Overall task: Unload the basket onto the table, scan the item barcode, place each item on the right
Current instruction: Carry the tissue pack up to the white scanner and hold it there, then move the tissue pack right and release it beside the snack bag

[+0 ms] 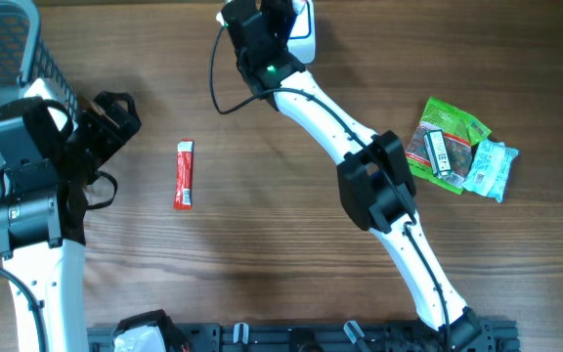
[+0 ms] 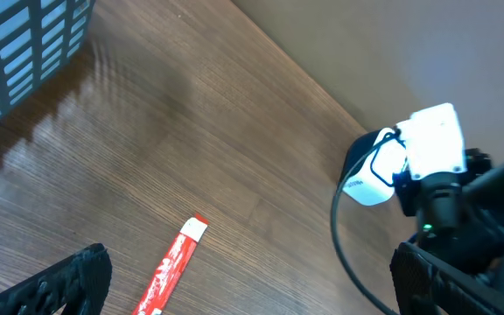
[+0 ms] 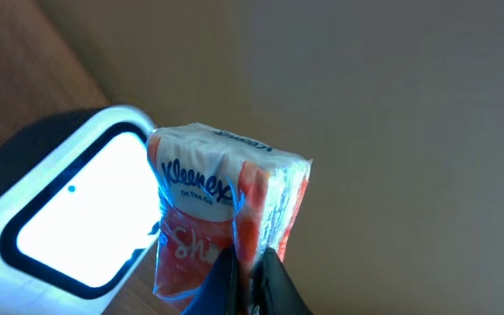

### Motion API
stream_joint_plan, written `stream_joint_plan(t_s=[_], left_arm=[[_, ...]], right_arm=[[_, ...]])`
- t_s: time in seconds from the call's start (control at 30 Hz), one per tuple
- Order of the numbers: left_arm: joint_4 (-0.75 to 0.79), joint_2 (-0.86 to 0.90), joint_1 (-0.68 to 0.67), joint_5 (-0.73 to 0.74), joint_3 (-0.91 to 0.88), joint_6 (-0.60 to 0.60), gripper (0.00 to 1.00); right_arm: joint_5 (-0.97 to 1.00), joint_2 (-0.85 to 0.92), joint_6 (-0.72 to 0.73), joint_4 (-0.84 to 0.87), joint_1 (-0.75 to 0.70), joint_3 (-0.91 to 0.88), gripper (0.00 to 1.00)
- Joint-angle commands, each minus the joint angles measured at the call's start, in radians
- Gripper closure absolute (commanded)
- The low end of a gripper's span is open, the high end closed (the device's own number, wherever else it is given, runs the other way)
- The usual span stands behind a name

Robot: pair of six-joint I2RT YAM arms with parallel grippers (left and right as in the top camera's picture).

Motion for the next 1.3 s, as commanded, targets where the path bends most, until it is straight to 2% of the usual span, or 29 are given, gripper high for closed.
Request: stream_joint_plan(t_s=[0.0, 0.5, 0.7, 0.87, 1.0, 1.13, 1.27], left_arm=[[0.002, -0.002, 0.006, 0.002, 0.001, 0.012, 0.00], [0.002, -0.002, 0.006, 0.002, 0.001, 0.012, 0.00], [0.003, -0.002, 0.006, 0.002, 0.001, 0.012, 0.00], [0.002, -0.002, 0.006, 0.002, 0.001, 0.012, 0.00], [0.002, -0.002, 0.006, 0.002, 0.001, 0.012, 0.00], [0.002, -0.002, 0.006, 0.002, 0.001, 0.012, 0.00], [0.002, -0.002, 0.006, 0.002, 0.001, 0.012, 0.00]], right_arm=[[0.010, 0.023, -0.064, 0.011, -0.024, -0.030, 0.96], [-0.026, 0.018, -0.023, -0.072, -0.039, -0.032, 0.95], [-0.001, -0.129, 0.060, -0.138, -0.037, -0.032, 0.96], [-0.099, -0.361, 0.379, -0.513, -0.035, -0.032, 0.96], [-0.431, -0.519, 0.667, -0.943, -0.042, -0.032, 0.96], [-0.700, -0.576, 0.904, -1.217, -0.090, -0.032, 0.96], [-0.750, -0.567, 1.103, -1.451, -0.173, -0.058, 0.96]])
